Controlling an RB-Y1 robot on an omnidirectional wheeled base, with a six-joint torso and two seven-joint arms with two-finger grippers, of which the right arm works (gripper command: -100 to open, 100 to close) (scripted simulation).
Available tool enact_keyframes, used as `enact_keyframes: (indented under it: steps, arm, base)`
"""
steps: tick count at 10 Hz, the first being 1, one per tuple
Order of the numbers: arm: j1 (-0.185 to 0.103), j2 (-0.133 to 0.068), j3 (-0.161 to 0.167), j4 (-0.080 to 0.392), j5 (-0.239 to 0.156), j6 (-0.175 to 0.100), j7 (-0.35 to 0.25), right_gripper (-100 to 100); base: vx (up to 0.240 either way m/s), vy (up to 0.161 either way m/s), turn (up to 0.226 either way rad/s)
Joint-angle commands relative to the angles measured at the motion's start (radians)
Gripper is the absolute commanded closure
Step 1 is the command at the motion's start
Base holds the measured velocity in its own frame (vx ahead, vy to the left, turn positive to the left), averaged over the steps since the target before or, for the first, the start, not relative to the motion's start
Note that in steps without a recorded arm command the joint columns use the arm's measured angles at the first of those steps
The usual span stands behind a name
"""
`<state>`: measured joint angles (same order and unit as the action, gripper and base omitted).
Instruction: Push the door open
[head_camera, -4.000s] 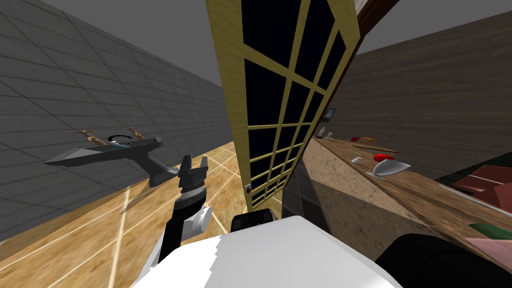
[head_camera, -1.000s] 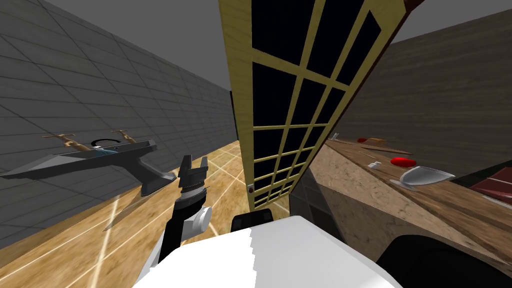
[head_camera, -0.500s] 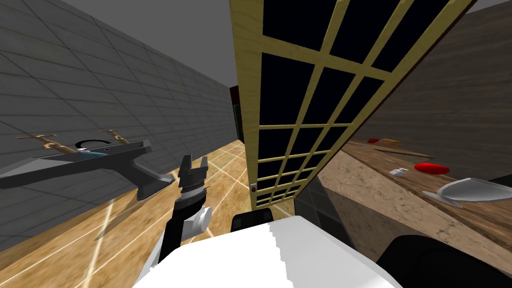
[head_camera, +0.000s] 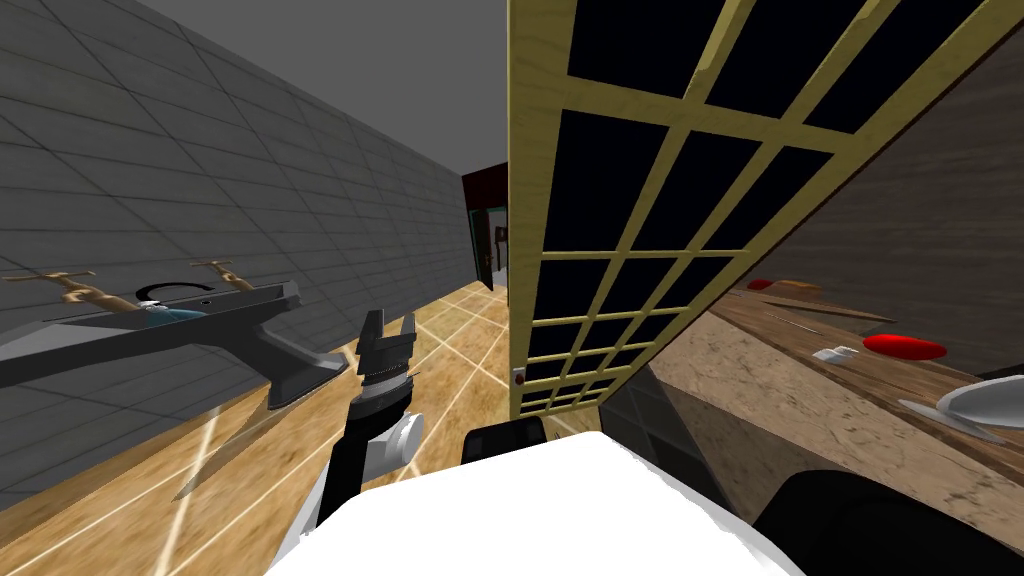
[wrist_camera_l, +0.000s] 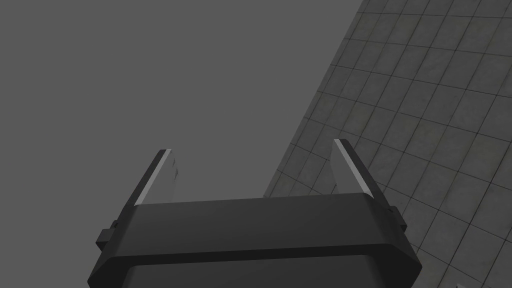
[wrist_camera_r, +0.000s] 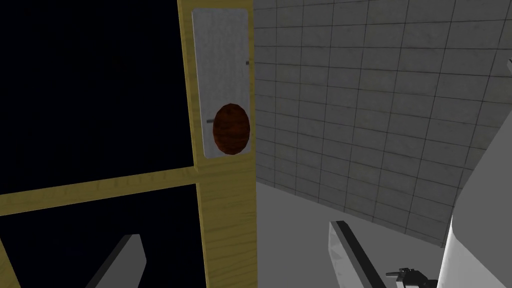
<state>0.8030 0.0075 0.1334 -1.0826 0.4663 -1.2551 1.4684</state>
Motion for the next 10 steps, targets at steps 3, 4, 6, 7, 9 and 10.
enact_keyframes:
  steps: [3, 4, 6, 7, 9, 10]
  arm:
    - [0.0, 0.0, 0.0, 0.0, 0.0, 0.0, 0.0, 100]
    - [0.0, 0.0, 0.0, 0.0, 0.0, 0.0, 0.0, 100]
    - [0.0, 0.0, 0.0, 0.0, 0.0, 0.0, 0.0, 100]
    - [0.0, 0.0, 0.0, 0.0, 0.0, 0.0, 0.0, 100]
    - [-0.007, -0.034, -0.018, -0.001, -0.033, 0.007, -0.007, -100]
    - [-0.007, -0.034, -0.018, -0.001, -0.033, 0.007, -0.007, -100]
  base:
    - [0.008, 0.008, -0.001]
    - [-0.016, -0.02, 0.002]
    - [-0.008, -0.008, 0.0]
    - [0.0, 0.0, 0.0]
    - [0.045, 0.098, -0.17]
    - [0.052, 0.105, -0.006]
